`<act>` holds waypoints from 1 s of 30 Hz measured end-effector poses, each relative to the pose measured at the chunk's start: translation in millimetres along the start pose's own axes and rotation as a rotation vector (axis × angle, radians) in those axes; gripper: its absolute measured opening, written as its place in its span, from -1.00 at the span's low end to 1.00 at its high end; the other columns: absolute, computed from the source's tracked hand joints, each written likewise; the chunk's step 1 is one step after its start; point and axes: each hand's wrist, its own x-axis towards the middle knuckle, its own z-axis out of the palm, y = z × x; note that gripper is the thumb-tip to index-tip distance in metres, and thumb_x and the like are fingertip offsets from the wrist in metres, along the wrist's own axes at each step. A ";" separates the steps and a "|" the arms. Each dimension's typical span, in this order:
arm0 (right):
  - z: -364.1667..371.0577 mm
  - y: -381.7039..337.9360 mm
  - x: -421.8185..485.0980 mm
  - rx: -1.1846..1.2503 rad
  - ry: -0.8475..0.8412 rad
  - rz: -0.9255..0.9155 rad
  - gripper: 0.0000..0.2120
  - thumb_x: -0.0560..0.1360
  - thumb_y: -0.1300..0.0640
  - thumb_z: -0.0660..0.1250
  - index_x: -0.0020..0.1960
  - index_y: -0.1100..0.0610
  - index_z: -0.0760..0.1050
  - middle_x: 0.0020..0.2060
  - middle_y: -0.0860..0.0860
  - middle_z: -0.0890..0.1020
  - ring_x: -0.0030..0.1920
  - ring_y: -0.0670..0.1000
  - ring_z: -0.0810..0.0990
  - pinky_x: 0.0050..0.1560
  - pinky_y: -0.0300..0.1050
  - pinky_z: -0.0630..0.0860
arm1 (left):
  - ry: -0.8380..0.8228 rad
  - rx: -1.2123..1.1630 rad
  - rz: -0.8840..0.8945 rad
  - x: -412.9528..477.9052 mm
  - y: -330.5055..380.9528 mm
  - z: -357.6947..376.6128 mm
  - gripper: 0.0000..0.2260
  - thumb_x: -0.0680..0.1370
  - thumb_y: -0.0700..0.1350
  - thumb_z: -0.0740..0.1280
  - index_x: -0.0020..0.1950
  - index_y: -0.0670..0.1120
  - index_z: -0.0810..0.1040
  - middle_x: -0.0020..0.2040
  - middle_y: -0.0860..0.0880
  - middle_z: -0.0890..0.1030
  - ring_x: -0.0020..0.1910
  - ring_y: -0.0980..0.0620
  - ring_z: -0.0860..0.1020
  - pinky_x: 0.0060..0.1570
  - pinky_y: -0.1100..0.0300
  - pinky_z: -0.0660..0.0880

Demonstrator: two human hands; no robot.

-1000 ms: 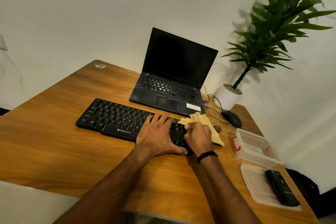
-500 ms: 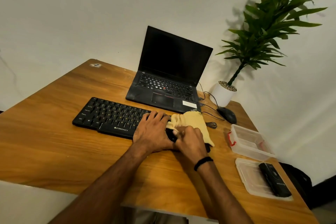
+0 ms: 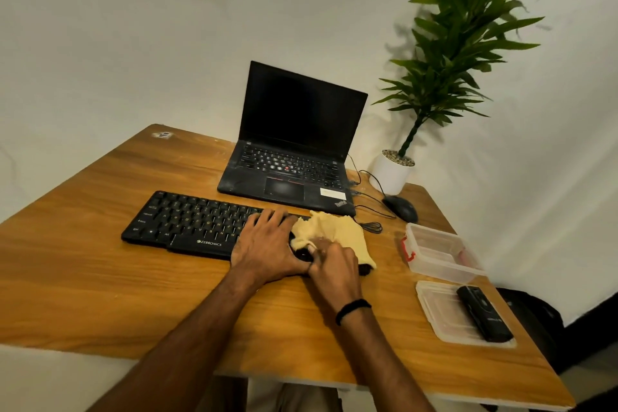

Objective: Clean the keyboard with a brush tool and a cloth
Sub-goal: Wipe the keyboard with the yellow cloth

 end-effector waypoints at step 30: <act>-137.8 107.5 -64.1 0.087 0.339 0.665 -0.73 0.57 0.15 0.33 0.20 0.27 0.56 0.12 0.25 0.63 0.14 0.27 0.59 -0.01 -0.06 0.49 | -0.421 -0.988 -0.126 -54.6 168.0 -13.4 -0.71 0.58 -0.15 0.45 0.28 0.05 0.57 0.04 -0.02 0.68 -0.02 0.01 0.67 0.02 -0.02 0.65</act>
